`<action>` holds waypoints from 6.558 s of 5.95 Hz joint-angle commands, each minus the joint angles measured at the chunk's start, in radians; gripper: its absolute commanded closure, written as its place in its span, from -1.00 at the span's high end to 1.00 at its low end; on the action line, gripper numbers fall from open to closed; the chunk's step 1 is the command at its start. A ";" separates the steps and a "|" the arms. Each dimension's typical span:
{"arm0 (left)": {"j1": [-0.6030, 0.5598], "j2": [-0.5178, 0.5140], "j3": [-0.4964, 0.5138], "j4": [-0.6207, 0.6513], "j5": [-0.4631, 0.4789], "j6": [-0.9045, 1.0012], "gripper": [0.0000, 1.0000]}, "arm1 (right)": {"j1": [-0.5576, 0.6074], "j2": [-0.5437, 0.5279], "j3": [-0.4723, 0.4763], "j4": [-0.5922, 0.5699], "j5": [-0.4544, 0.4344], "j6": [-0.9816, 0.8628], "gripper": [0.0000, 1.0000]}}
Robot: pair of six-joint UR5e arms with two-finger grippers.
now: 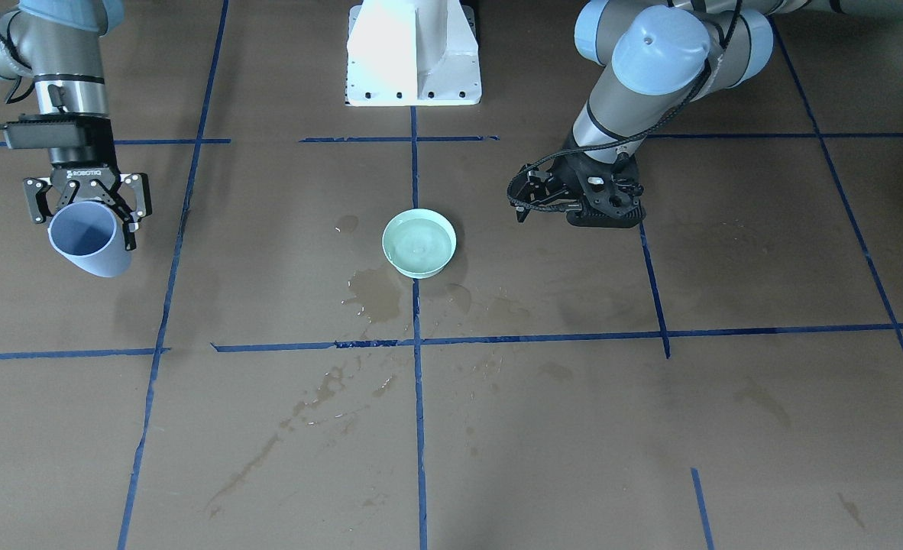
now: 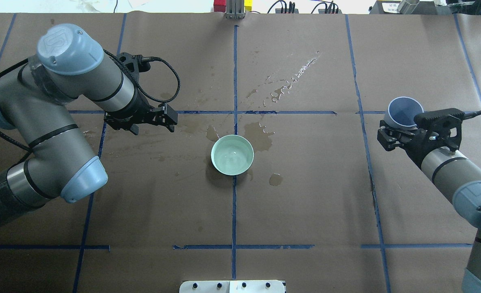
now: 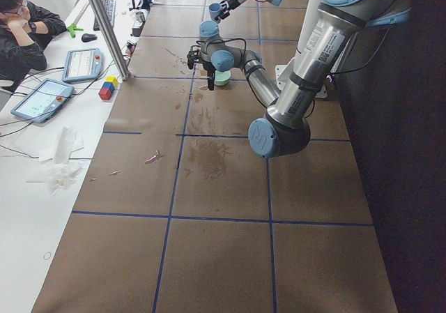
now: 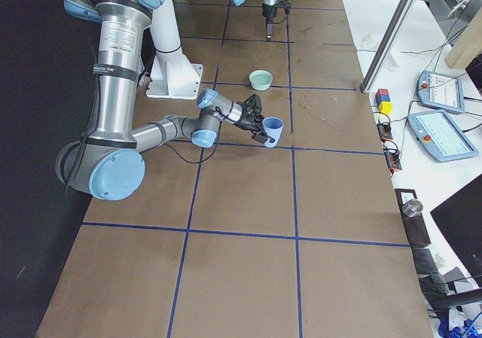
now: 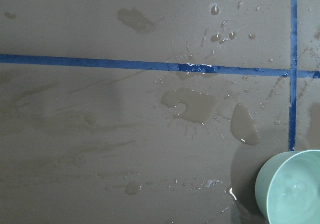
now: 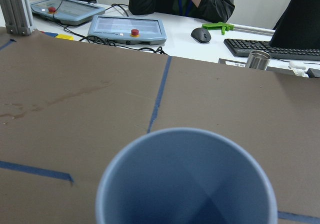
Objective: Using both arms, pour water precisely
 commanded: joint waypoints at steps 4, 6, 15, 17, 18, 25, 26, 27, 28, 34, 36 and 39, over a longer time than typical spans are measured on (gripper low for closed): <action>0.001 -0.002 -0.005 0.002 0.000 0.000 1.00 | -0.001 -0.048 -0.306 0.425 -0.069 0.002 -0.71; 0.001 -0.002 -0.004 0.000 0.000 0.000 1.00 | -0.002 -0.050 -0.326 0.483 -0.063 0.002 0.11; 0.001 -0.002 -0.008 0.002 0.000 0.000 1.00 | 0.004 -0.114 -0.295 0.608 -0.040 0.021 0.99; 0.001 -0.002 -0.010 0.002 0.000 -0.002 1.00 | 0.005 -0.189 -0.207 0.610 -0.037 0.009 0.99; 0.006 -0.002 -0.010 0.000 0.000 -0.030 1.00 | 0.048 -0.191 -0.180 0.600 0.020 -0.002 0.99; 0.110 -0.061 0.003 0.002 0.121 -0.153 1.00 | 1.161 0.071 -0.139 -0.383 1.454 -0.756 0.99; 0.133 -0.083 0.021 0.002 0.156 -0.190 1.00 | 1.144 0.070 -0.137 -0.578 1.447 -0.885 0.99; 0.153 -0.107 0.054 0.000 0.191 -0.213 1.00 | 1.125 0.073 -0.136 -0.780 1.421 -1.098 1.00; 0.168 -0.115 0.084 -0.003 0.216 -0.234 1.00 | 1.107 0.114 -0.133 -1.016 1.380 -1.216 1.00; 0.276 -0.183 0.285 -0.189 0.334 -0.374 -0.26 | 1.114 0.136 -0.130 -1.051 1.324 -1.203 1.00; 0.276 -0.181 0.285 -0.189 0.330 -0.367 -0.99 | 1.114 0.131 -0.130 -1.049 1.324 -1.203 1.00; 0.254 -0.179 0.268 -0.187 0.321 -0.364 -1.00 | 1.114 0.127 -0.130 -1.049 1.323 -1.202 1.00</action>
